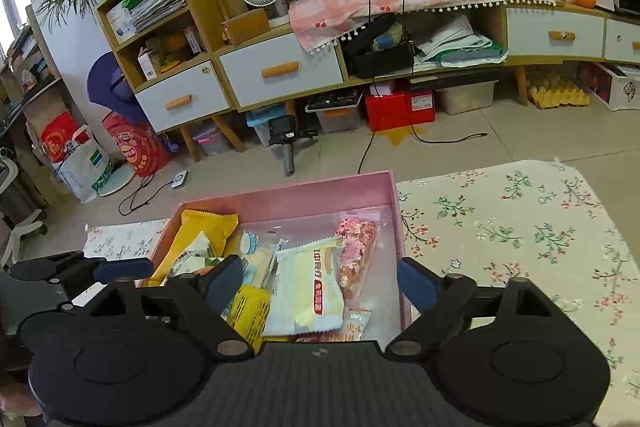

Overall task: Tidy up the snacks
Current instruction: 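Move both open tools back over the snack pile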

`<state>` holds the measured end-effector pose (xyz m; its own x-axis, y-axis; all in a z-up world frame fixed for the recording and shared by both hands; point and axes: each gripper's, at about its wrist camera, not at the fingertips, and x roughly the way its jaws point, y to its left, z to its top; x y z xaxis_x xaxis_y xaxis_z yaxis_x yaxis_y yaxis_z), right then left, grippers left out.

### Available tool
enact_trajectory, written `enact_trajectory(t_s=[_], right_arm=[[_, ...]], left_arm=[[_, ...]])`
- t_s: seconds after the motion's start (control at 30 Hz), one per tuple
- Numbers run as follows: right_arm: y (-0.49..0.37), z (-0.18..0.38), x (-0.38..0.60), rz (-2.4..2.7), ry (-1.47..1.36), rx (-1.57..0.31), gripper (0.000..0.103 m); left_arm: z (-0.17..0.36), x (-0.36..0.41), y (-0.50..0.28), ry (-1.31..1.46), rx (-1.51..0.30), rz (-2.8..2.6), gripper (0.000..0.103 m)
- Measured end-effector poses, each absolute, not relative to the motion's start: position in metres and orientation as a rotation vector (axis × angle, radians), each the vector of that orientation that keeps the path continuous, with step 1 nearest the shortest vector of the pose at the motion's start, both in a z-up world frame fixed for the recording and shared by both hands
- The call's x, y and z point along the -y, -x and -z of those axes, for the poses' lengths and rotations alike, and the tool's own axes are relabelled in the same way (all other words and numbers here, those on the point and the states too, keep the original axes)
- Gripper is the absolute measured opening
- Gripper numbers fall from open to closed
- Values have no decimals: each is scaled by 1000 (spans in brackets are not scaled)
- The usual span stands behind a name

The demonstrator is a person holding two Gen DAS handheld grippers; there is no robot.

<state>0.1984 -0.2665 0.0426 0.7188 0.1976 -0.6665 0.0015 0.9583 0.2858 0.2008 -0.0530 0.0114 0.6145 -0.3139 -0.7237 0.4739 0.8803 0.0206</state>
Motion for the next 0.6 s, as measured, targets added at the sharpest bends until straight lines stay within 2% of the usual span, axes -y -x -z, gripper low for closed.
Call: enact_trajectory(t_s=[0.27, 0.6], right_arm=[[-175, -54, 259, -104, -245, -779, 73], [-144, -62, 249, -93, -192, -809, 77]], left_arm=[[-19, 44, -171, -217, -818, 442, 97], [-22, 30, -131, -202, -837, 429, 98]])
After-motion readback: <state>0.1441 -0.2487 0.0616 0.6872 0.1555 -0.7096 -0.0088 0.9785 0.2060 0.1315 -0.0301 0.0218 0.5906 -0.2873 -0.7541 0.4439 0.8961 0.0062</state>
